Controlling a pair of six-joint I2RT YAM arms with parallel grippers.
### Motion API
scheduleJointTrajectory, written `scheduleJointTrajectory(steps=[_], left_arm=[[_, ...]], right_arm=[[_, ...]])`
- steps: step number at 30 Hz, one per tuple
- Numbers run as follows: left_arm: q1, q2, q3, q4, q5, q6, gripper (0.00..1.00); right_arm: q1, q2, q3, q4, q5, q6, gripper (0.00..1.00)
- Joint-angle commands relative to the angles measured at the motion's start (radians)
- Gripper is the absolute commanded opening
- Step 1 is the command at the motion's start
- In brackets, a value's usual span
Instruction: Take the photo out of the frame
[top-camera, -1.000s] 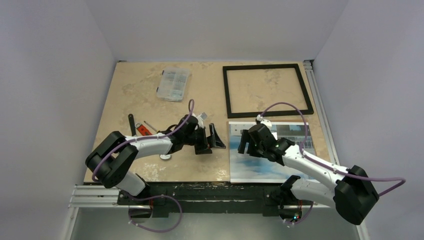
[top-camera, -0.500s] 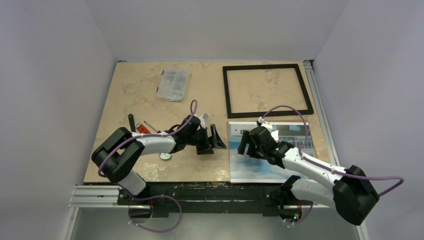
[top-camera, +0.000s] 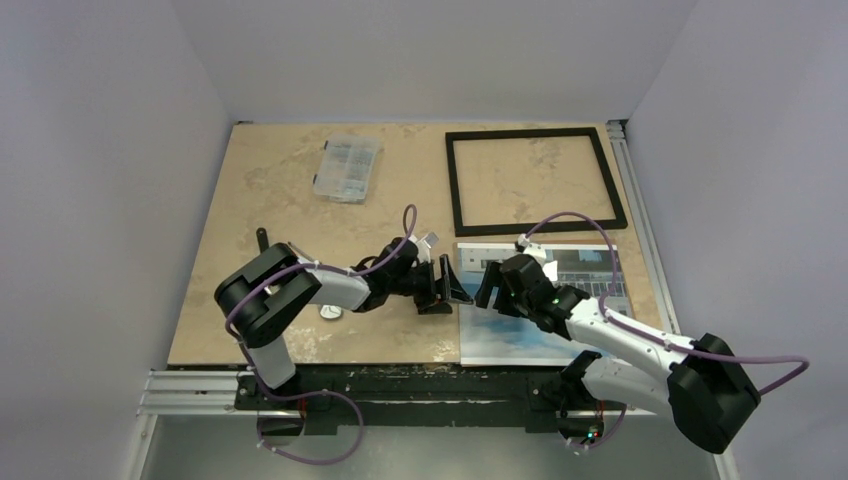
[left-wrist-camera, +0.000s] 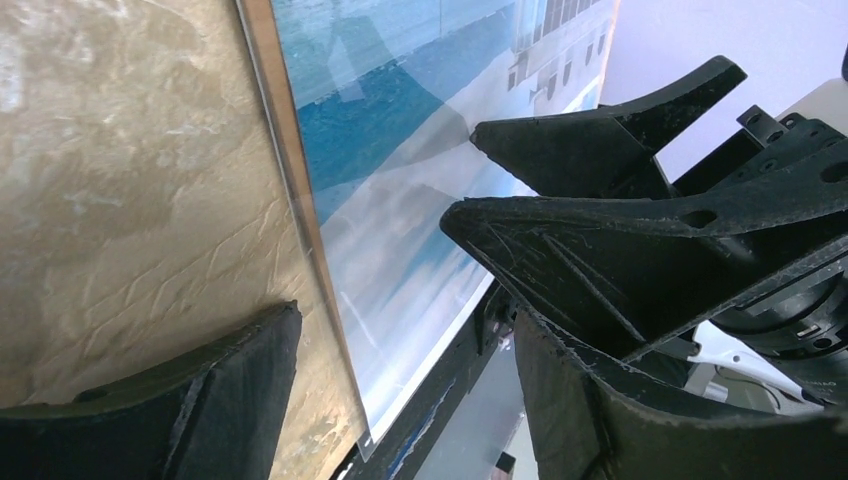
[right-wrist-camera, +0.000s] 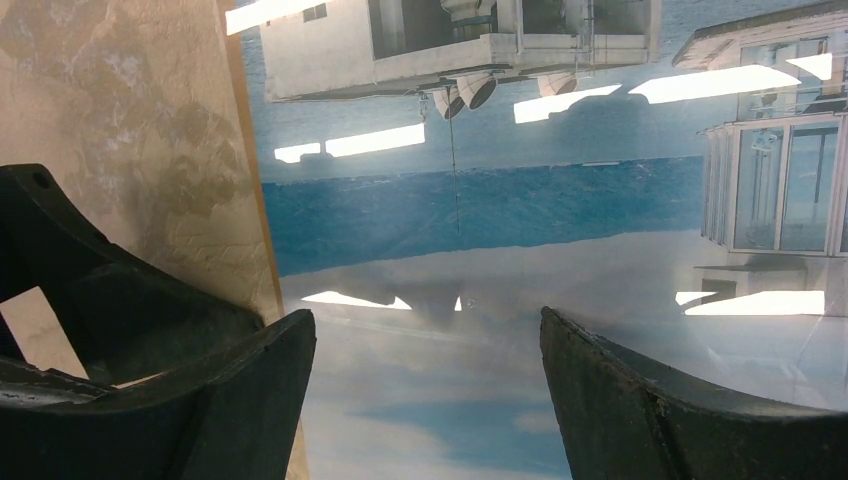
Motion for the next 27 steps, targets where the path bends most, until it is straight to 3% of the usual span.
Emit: scheduleJointTrajectory(steps=[1, 11, 15, 27], left_arm=[[-0.016, 0.020, 0.021, 0.121, 0.024, -0.039, 0.74], [-0.015, -0.002, -0.022, 0.254, 0.030, -0.098, 0.63], [-0.015, -0.005, -0.032, 0.320, 0.041, -0.134, 0.54], [-0.015, 0.037, -0.014, 0.327, 0.050, -0.171, 0.38]], right_arm=[[0.004, 0.012, -0.034, -0.032, -0.020, 0.019, 0.81], [0.004, 0.038, -0.033, -0.021, -0.034, 0.016, 0.81], [0.003, 0.020, -0.032, -0.026, -0.037, 0.016, 0.82], [0.003, -0.053, -0.027, -0.041, -0.039, -0.045, 0.81]])
